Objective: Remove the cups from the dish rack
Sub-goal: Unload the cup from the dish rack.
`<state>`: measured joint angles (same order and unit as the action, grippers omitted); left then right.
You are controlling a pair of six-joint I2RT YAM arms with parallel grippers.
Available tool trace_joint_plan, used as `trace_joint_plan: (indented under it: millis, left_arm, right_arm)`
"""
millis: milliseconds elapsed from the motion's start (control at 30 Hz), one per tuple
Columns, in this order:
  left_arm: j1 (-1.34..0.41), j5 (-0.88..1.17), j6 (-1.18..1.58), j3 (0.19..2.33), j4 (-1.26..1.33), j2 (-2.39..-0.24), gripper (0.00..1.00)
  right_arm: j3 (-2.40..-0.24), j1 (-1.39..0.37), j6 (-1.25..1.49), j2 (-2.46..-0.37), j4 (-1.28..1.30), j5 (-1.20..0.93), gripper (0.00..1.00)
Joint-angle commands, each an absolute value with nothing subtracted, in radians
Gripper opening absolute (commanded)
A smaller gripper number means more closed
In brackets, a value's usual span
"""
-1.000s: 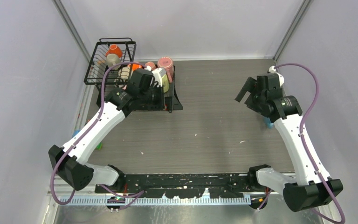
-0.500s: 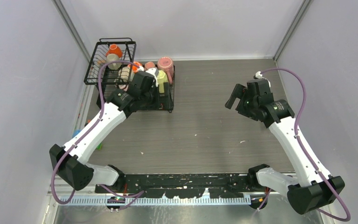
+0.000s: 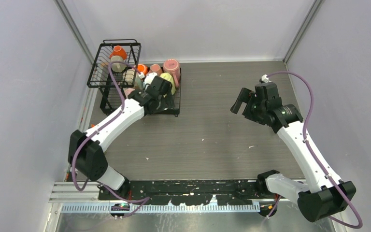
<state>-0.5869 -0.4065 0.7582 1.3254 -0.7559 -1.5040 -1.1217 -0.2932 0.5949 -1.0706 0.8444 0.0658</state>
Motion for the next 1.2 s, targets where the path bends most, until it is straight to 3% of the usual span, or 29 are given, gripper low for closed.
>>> trace_joint_plan:
  millis: [0,133,367,1167]
  left_arm:
    - [-0.589,-0.597,0.855,1.385,-0.718,-1.573,1.00]
    - [-0.586,-0.662,0.885,1.456,-0.742,-1.663,0.94]
    - [-0.561,-0.695,0.927,1.525,-0.756,-1.759,0.75]
    - [-0.491,-0.650,0.927,1.494,-0.679,-1.879,0.49]
  right_arm:
    - [-1.110,-0.297,0.586,-1.043,0.791,0.042,1.00]
    - [-1.099,-0.297,0.590,-1.036,0.781,0.032,1.00]
    - [-1.088,-0.297,0.591,-1.023,0.777,0.017,1.00]
    - [-1.063,-0.296,0.587,-1.029,0.756,-0.035,1.00]
